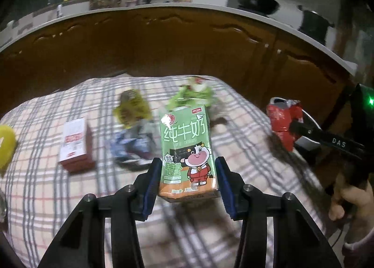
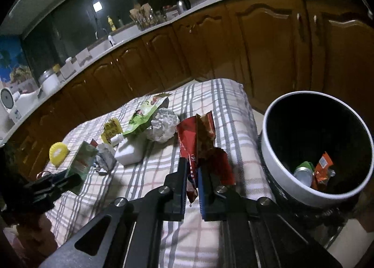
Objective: Collect trash
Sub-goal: 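Carry the carton and red bag over the white bin and release both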
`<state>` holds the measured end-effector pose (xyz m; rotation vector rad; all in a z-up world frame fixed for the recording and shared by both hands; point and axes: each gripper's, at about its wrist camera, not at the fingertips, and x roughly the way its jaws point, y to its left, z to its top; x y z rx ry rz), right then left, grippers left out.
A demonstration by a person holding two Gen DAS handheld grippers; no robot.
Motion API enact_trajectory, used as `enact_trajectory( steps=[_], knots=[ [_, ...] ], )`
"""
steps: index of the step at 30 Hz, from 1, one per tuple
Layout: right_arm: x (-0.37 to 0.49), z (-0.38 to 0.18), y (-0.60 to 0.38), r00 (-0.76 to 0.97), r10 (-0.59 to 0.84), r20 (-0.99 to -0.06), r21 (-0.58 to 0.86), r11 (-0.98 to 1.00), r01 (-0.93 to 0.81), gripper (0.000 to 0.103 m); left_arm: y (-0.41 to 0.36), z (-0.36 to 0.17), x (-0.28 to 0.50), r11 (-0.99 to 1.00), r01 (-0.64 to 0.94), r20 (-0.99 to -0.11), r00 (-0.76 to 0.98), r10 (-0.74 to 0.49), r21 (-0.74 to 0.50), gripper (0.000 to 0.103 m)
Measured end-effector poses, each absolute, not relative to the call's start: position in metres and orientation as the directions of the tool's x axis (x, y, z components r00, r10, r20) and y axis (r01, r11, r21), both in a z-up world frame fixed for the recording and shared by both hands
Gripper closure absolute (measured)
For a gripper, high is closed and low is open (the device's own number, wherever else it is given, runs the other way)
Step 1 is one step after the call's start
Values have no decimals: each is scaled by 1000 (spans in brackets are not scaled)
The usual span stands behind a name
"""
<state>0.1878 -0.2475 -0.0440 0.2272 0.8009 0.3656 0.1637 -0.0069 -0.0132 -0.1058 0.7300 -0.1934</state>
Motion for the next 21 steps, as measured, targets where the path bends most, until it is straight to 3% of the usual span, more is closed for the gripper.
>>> enact_trajectory(
  steps=[21],
  knots=[
    [159,-31,-323,709,320,-628,350,930,-111,95,-103,-2,188,926,354,-633,688,-354,-133,58]
  ],
)
